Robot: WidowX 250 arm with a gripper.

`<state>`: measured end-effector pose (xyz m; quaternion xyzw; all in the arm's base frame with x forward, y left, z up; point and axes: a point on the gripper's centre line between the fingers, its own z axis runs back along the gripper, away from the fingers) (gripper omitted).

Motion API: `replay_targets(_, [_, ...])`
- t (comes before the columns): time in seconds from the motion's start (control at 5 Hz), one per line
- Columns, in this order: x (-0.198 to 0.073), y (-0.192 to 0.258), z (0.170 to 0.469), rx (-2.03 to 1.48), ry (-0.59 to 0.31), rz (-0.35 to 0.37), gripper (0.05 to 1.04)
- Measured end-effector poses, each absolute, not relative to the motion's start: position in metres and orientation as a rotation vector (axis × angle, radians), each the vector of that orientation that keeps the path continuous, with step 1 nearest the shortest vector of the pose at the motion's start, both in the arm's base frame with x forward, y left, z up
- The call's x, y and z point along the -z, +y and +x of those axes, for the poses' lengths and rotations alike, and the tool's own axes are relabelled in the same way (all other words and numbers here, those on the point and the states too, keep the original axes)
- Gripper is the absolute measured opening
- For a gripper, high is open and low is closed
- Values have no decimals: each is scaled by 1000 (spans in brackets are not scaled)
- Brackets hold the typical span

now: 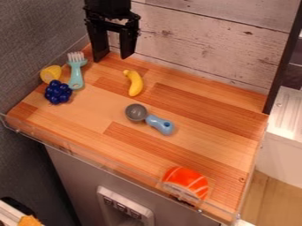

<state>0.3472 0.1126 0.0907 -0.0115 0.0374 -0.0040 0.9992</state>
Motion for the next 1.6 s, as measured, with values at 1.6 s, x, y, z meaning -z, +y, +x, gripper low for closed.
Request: replay_targets(1.6, [-30, 185, 360, -38, -38, -7, 998])
